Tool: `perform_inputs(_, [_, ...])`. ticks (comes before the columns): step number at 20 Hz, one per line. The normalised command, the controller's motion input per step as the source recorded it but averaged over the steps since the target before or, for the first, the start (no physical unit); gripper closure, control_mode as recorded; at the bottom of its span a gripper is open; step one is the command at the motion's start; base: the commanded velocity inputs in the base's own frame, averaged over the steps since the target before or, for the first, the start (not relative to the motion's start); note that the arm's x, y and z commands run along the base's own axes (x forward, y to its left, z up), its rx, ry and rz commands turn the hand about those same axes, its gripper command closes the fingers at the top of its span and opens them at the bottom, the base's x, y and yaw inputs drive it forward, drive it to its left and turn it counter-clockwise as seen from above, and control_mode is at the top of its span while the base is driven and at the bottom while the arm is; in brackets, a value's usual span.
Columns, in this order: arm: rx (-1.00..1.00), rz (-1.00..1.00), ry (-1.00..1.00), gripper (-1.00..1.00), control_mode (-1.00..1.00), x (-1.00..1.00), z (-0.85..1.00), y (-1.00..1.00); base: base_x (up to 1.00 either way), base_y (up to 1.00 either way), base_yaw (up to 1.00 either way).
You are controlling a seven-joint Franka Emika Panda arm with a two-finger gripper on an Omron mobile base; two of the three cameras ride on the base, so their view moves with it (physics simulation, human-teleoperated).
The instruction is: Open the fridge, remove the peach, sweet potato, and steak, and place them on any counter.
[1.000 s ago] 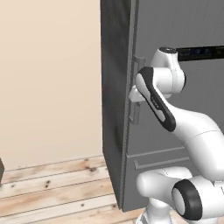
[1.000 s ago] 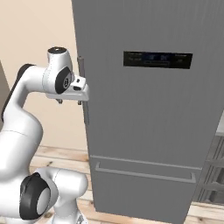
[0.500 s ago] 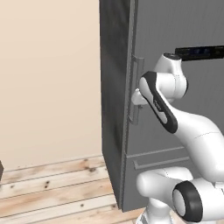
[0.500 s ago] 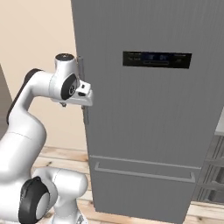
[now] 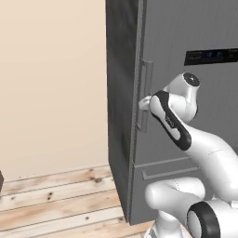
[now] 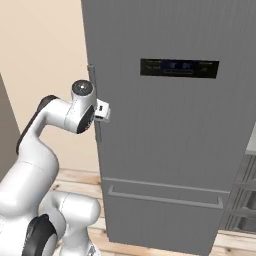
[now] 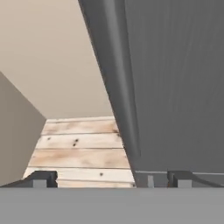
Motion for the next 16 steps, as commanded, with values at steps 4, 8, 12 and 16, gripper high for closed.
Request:
perform_inputs(4, [0.06, -0.1, -0.01, -1.0, -1.0, 0.95, 0.0, 0.0, 0.0, 0.0, 0.0])
perform_inputs(8, [0.01, -0.15, -0.1, -1.0, -1.0, 0.86, 0.0, 0.0, 0.0, 0.0, 0.0])
perform_inputs(12, [0.02, -0.15, -0.12, -1.0, -1.0, 0.68, 0.0, 0.0, 0.0, 0.0, 0.0])
perform_inputs(16, [0.04, -0.07, -0.13, -1.0, -1.0, 0.5, -0.02, 0.0, 0.0, 0.0, 0.0])
